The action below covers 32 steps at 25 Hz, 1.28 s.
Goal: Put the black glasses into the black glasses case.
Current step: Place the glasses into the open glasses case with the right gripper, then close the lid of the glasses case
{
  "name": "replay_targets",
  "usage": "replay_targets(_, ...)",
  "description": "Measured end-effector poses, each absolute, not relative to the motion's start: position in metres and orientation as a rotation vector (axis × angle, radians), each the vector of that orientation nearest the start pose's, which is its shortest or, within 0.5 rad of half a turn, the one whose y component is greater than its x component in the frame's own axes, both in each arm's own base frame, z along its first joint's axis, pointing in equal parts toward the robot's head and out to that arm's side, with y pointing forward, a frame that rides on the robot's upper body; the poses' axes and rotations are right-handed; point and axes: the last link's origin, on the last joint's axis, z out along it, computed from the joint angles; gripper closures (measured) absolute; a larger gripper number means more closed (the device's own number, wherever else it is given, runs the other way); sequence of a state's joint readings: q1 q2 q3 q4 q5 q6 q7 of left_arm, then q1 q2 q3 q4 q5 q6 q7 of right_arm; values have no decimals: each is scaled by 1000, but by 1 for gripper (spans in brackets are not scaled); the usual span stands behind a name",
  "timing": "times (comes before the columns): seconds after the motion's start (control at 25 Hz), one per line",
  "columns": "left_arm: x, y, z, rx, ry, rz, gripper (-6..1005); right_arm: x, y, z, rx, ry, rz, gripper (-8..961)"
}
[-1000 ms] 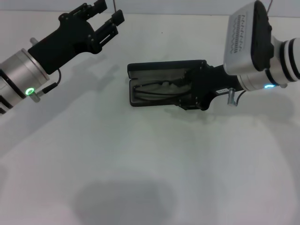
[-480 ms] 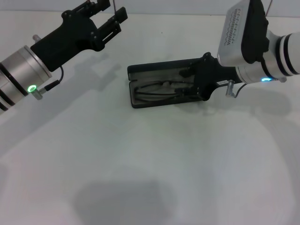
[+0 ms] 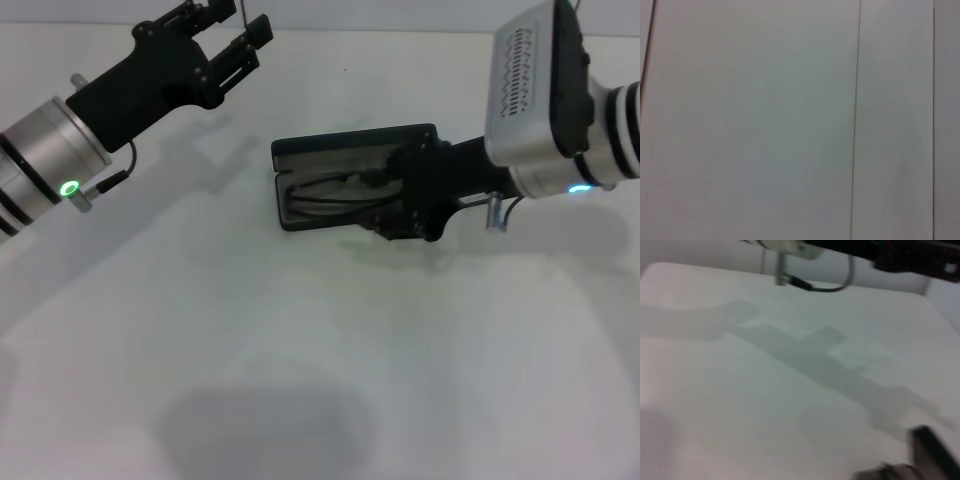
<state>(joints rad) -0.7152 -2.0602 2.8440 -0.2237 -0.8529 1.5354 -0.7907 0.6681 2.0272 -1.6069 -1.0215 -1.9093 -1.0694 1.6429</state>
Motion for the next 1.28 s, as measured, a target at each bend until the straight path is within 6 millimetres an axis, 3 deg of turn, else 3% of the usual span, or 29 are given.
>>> replay_targets(0.36, -239, 365, -4, -2181, -370, -1120, 437, 122, 380, -102, -2926, -201, 66, 479)
replay_targets(0.88, -239, 362, -7, -2187, -365, -1118, 437, 126, 403, -111, -2832, -125, -23, 475)
replay_targets(1.12, -241, 363, -5, -2193, -362, -1110, 437, 122, 387, -100, -2888, -143, 64, 473)
replay_targets(1.2, -243, 362, -4, -2191, -369, -1105, 437, 124, 368, -78, -2982, -162, 174, 472)
replay_targets(1.24, -244, 362, -4, -2190, -371, -1103, 437, 124, 368, -78, -2982, -162, 174, 472)
replay_targets(1.28, -244, 362, -4, -2190, -372, -1101, 437, 127, 362, -65, -3013, -161, 230, 472)
